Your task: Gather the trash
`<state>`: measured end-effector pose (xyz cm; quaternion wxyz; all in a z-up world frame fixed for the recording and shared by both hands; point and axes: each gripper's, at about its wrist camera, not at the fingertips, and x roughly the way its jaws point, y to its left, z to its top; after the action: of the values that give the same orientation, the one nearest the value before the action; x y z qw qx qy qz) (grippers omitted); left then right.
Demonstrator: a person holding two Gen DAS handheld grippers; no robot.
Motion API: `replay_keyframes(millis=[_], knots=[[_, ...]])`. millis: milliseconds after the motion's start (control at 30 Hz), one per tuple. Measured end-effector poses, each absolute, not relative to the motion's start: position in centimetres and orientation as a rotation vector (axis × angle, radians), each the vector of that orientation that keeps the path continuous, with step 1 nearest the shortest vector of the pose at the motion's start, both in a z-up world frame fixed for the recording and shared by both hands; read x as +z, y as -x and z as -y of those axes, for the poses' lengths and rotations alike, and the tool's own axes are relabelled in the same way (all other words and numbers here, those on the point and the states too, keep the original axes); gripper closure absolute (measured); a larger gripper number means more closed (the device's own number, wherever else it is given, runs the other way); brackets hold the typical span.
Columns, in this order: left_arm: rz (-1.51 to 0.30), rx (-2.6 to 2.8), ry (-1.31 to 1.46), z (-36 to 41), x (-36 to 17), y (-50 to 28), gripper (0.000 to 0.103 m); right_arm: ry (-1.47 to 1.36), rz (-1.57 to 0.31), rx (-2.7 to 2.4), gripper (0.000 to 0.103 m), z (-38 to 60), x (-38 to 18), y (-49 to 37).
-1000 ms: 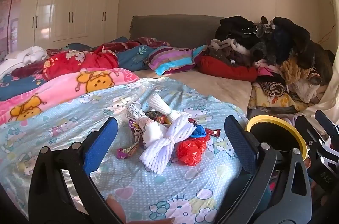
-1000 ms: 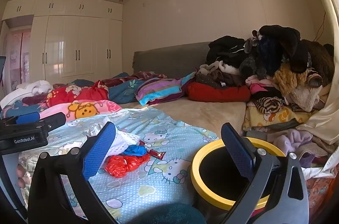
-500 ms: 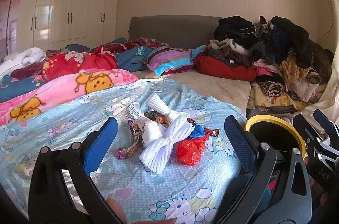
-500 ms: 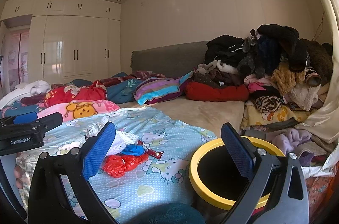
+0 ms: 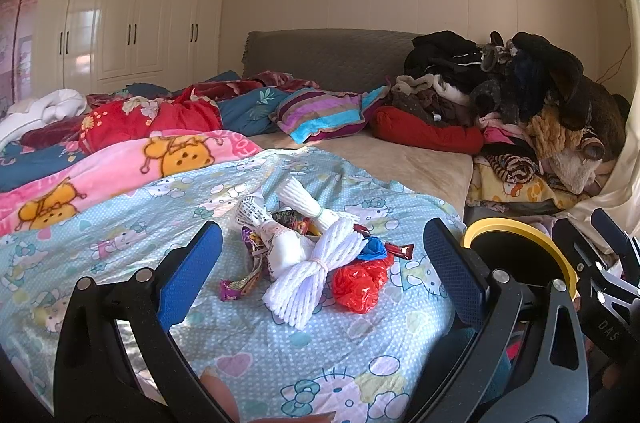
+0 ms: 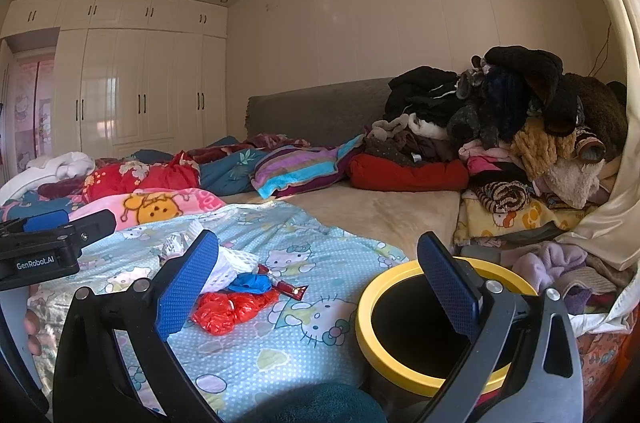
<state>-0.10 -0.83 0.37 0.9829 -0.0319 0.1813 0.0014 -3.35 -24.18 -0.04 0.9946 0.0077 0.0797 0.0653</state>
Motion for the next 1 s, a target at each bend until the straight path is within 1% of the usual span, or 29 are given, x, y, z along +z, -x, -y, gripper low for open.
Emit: replay_keyframes(millis=[700,1000], knots=[[-0.373,-0.013,0.063,1.56,1.29,0.68,0.011,-0.022,-0.167,0.123,0.006,24.78,-0.32,3.44],[-0.397,-0.047,0.071,0.96,0.45,0.15,0.011,-0.015,-0.192,0.131,0.006,24.61,-0.76,3.01]])
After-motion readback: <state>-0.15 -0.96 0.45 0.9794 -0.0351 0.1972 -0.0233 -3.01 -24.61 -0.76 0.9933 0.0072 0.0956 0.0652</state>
